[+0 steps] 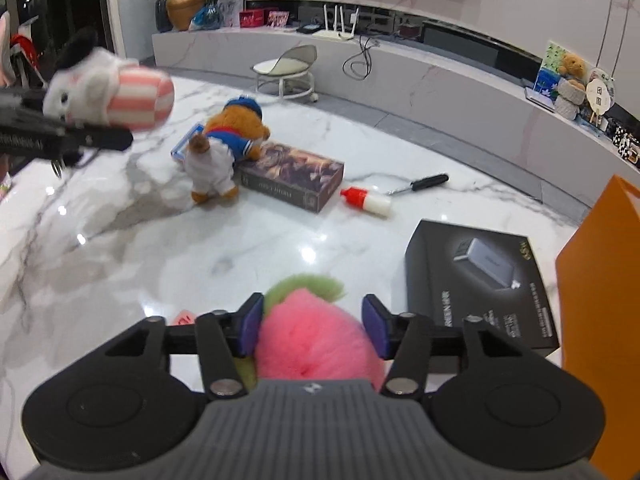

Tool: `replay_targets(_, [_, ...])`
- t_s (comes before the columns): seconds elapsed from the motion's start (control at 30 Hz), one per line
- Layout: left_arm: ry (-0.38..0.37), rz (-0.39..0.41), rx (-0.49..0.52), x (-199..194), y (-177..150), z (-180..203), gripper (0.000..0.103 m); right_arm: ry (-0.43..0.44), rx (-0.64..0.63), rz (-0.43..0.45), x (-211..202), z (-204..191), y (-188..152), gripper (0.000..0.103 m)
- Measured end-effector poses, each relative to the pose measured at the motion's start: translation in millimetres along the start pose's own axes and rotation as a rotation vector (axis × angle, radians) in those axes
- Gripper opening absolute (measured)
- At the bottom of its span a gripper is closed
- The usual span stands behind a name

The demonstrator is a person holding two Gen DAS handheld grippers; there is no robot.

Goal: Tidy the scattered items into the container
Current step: 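Lift the white plush dog with the left tool while the right tool lifts the pompom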

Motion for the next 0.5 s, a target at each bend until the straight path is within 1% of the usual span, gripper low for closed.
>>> replay_targets(0.03, [0.000, -0.003, 0.000, 1, -1, 0, 0.081, 0.005, 0.006, -0.002, 0, 1, 0, 0.068])
replay_targets(0.07, [0.000, -0.006, -0.002, 2, -2, -1, 0.081, 0.010, 0.012, -0.015, 2, 2, -1, 0.069])
replay_targets(0.23, [0.001, -0.014, -0.011, 5, -3, -9, 0.081, 0.044, 0.037, -0.096, 19, 1, -17, 0.069])
replay_targets(0.33, [0.001, -0.016, -0.015, 5, -3, -11, 0.081, 0.052, 0.025, -0.131, 27, -3, -27, 0.069])
replay_targets(0.4, [0.000, -0.017, -0.014, 5, -4, -12, 0.081, 0.039, -0.003, -0.125, 27, -6, -28, 0.066])
replay_targets(0.47, [0.000, -0.017, -0.013, 5, -5, -12, 0.081, 0.043, -0.002, -0.125, 26, -7, -27, 0.055])
replay_targets(0.5, [-0.001, -0.017, -0.013, 4, -5, -11, 0.081, 0.042, 0.000, -0.128, 26, -7, -27, 0.054])
Point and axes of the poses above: each gripper's, at about its wrist camera, not at the fingertips, and x roughly the way its jaws point, z to its right, y to its top, the point moved 7 cm from there along x, roughly the way its jaws point, and after that the axes turned 10 degrees about -x, right-handed, at the moved point
